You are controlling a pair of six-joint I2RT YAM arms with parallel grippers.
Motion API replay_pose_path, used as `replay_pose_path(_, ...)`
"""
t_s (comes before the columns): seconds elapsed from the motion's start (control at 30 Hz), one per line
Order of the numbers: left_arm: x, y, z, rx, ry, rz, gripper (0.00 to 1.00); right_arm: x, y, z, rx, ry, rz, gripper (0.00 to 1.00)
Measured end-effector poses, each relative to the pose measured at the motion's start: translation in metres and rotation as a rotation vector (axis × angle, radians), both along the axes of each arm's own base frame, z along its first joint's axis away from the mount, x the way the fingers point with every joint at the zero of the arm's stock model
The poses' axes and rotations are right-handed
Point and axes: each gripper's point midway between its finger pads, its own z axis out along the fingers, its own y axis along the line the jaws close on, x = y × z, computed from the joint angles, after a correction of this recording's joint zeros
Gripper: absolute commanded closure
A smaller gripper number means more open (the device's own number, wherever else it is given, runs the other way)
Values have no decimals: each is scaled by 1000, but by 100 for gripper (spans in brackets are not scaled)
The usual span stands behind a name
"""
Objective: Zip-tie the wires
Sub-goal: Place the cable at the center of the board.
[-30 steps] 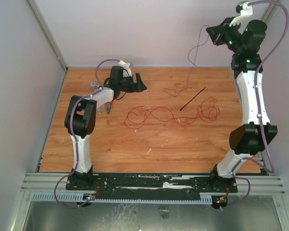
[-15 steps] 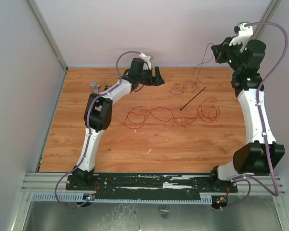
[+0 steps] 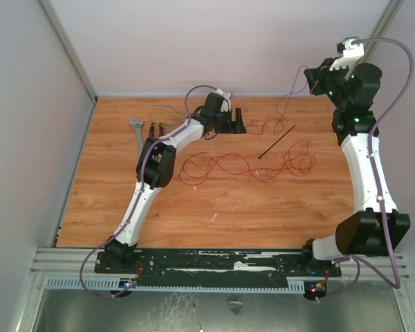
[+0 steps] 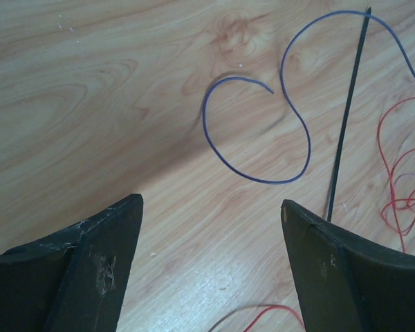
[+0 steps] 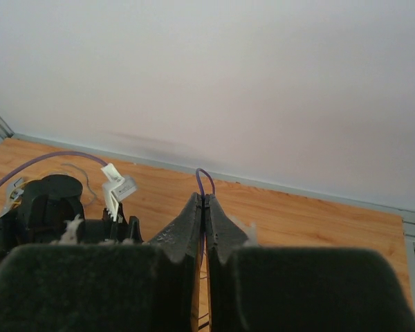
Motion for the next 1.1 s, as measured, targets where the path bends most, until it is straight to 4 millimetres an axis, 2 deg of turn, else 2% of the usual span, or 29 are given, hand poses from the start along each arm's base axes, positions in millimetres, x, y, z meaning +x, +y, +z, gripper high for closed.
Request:
replay_pose_path(0.27, 0, -7, 4, 15, -36, -16, 15, -4, 0, 4, -4, -18, 0, 100)
replay_pose_path(0.47, -2, -11, -1, 150, -187, -123, 14, -4, 0, 2, -11, -20, -1, 100)
replay_pose_path(0.67, -9, -2, -4, 290, -333, -260, 13, -4, -1, 1, -18, -22, -1, 100)
replay_pose_path(0.87, -1, 2, 5, 388, -521, -355, 13, -4, -1, 1, -26, -28, -2, 100)
replay_pose_path(1.1, 4, -16, 19, 421, -680, -422, 14, -3, -5, 3, -37, -41, -11, 100)
